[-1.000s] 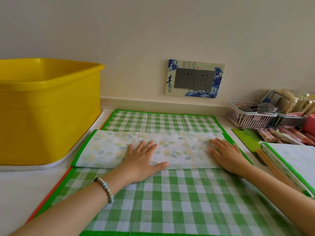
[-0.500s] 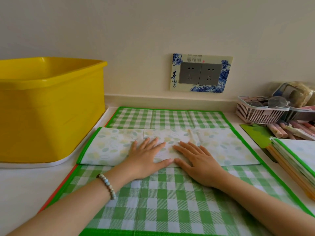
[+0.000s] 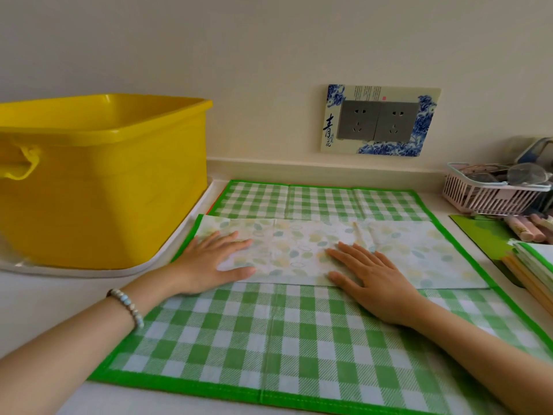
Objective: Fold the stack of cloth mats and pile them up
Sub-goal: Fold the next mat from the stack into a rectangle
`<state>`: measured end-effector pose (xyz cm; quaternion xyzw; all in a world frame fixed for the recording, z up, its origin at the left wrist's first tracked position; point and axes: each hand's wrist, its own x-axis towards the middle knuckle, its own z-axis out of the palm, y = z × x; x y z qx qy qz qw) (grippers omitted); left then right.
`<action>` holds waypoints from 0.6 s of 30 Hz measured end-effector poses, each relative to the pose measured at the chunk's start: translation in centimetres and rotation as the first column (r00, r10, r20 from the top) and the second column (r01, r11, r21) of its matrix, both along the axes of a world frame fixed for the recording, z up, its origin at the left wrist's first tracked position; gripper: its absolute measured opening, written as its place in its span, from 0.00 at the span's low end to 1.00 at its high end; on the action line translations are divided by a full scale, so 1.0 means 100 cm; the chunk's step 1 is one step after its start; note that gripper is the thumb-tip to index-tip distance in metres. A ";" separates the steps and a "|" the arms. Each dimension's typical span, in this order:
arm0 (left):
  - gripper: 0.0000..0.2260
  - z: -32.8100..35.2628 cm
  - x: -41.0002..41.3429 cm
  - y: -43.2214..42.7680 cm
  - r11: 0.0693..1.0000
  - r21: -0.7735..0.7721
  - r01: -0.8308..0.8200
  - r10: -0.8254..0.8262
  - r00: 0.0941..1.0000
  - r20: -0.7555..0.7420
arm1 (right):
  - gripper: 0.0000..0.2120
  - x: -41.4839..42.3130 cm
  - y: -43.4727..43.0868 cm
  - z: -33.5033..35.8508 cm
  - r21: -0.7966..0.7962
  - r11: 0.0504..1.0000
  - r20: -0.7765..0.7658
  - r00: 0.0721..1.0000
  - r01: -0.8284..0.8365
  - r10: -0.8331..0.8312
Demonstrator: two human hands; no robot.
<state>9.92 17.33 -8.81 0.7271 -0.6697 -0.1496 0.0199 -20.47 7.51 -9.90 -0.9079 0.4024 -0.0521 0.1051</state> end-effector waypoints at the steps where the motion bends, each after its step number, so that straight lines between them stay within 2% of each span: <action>1: 0.40 0.007 0.000 -0.003 0.999 0.048 0.001 0.000 1.000 -0.014 | 0.36 0.001 0.000 0.000 0.003 1.000 -0.001 1.000 -0.002 0.002; 3: 0.45 0.025 -0.004 -0.017 0.993 0.120 -0.020 0.026 0.998 -0.050 | 0.33 0.002 -0.001 0.000 0.016 1.000 0.005 1.000 0.001 -0.001; 4: 0.44 0.032 -0.008 -0.027 0.993 0.108 -0.043 0.050 0.997 -0.058 | 0.32 0.002 -0.002 0.001 0.028 1.000 0.006 1.000 0.003 -0.004; 6: 0.41 0.038 -0.020 -0.047 0.999 -0.018 -0.051 0.050 0.997 -0.050 | 0.31 0.002 -0.003 0.003 0.050 0.999 0.023 1.000 0.004 -0.006; 9: 0.36 0.031 -0.041 -0.075 0.987 -0.153 0.044 -0.056 0.996 -0.074 | 0.30 0.002 -0.001 0.004 0.052 0.999 0.078 0.997 0.012 -0.016; 13: 0.33 0.025 -0.058 -0.111 0.987 -0.137 0.084 -0.089 0.995 -0.033 | 0.29 0.002 0.000 0.007 0.068 0.997 0.165 0.986 0.028 -0.039; 16: 0.28 0.028 -0.062 -0.129 0.993 -0.111 0.043 -0.042 0.999 0.008 | 0.27 -0.001 -0.002 0.011 0.169 0.984 0.257 0.961 0.056 -0.099; 18: 0.28 0.030 -0.062 -0.136 0.999 -0.046 0.023 -0.023 1.000 -0.007 | 0.27 -0.002 -0.004 0.011 0.218 0.974 0.291 0.948 0.063 -0.126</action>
